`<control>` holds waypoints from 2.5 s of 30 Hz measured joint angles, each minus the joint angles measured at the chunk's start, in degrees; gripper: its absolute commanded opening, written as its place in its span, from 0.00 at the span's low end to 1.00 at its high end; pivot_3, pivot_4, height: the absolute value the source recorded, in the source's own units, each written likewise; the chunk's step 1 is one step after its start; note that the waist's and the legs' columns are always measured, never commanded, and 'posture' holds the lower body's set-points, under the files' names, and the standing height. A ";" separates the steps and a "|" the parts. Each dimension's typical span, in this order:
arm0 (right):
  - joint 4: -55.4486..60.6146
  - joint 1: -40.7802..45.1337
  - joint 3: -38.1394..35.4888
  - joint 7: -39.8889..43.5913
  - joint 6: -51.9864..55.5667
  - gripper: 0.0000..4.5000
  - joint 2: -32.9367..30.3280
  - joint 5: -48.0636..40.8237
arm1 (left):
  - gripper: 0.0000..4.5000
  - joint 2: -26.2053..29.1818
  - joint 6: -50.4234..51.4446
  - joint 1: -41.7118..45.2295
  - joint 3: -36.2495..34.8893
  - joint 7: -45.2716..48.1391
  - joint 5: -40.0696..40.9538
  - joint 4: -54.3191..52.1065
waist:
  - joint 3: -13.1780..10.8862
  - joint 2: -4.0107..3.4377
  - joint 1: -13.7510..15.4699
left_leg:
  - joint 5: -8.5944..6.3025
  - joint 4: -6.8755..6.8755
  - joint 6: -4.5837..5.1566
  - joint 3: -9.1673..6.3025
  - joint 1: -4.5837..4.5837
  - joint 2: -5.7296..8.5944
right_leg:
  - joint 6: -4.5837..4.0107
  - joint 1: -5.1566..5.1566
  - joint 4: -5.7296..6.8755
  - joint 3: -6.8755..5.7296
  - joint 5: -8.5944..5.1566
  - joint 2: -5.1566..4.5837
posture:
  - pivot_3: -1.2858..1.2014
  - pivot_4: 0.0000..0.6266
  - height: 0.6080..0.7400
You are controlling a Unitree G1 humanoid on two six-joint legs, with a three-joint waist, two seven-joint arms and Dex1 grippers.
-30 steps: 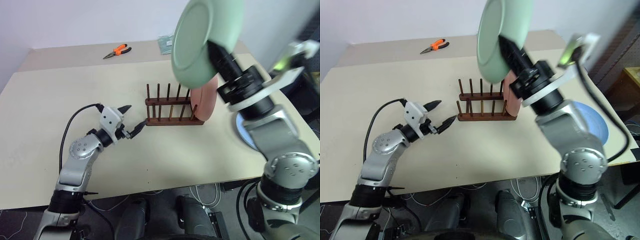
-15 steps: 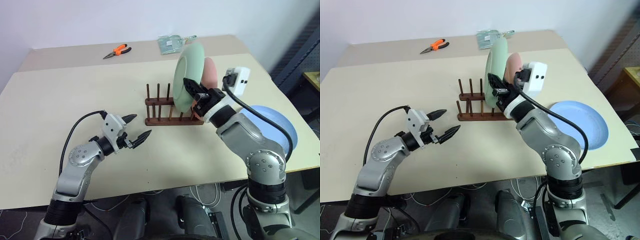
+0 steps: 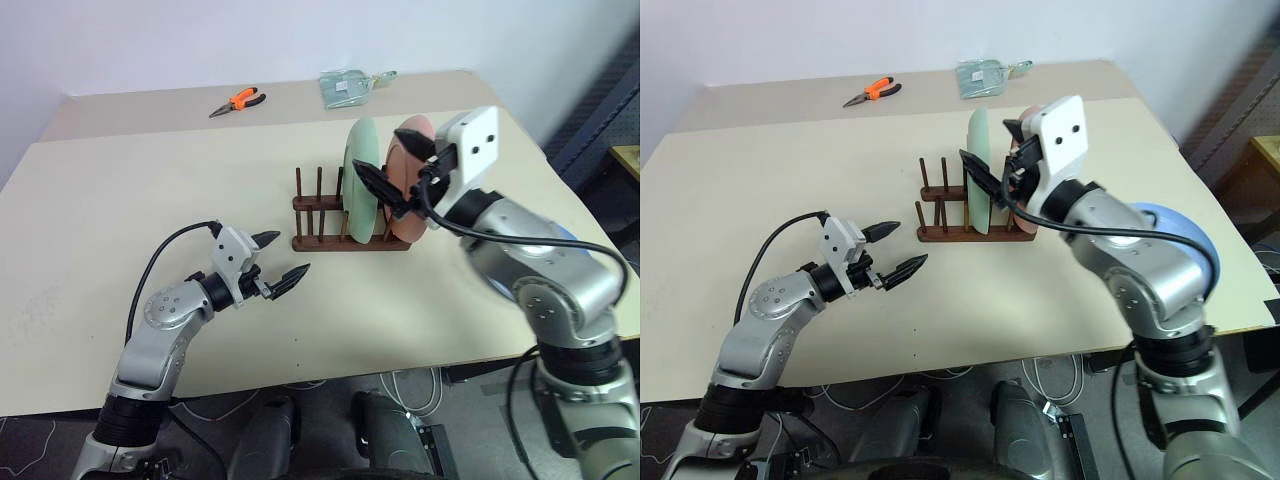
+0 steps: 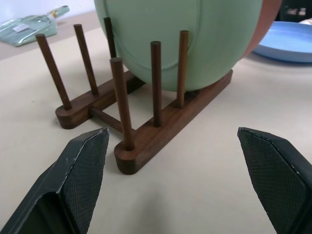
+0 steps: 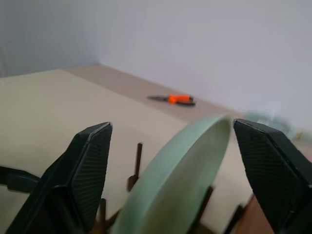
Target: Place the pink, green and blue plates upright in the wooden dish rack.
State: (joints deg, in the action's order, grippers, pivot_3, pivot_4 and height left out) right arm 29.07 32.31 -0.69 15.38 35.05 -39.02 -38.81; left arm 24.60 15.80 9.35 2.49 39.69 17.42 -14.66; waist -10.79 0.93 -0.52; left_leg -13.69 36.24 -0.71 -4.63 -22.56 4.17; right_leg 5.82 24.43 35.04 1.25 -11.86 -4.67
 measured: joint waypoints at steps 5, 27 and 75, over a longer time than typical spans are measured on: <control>-4.20 -3.07 -15.68 5.71 -0.67 0.91 -7.32 -1.02 | 0.96 0.03 -0.16 0.29 0.53 0.32 -0.42 0.07 | 0.02 0.07 0.34 | 0.00 0.01 0.01 -0.01 -0.01 -0.01 | -0.01 -0.06 -0.06 -0.01 0.00 -0.01 | 0.52 0.24 0.99; -11.77 -31.81 -8.64 1.79 5.94 0.19 -2.67 22.87 | 1.00 -0.77 0.36 2.89 5.21 4.68 -0.05 0.87 | -0.01 -0.12 0.11 | -0.03 0.07 0.05 0.22 0.08 -0.03 | -0.04 -0.07 -0.04 0.12 -0.01 -0.03 | 0.52 0.24 0.99; -14.87 11.28 -4.08 -42.48 0.72 0.01 40.05 -46.90 | 1.00 2.85 -2.51 -5.08 -5.66 0.27 -0.45 4.32 | -0.16 -0.29 -0.49 | -0.03 -0.13 0.05 0.00 0.04 -0.07 | 0.06 0.18 0.11 -0.01 0.15 -0.01 | 0.52 0.24 0.99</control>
State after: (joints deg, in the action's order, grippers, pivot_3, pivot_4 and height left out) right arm 14.20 43.59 -4.77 -27.11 35.77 1.02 -85.71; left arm 27.46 13.29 4.27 -3.17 39.96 16.97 -10.33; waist -10.95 0.64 -1.01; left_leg -13.72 36.11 -0.66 -4.62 -22.52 4.10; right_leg 5.88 24.61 35.15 1.24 -11.71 -4.68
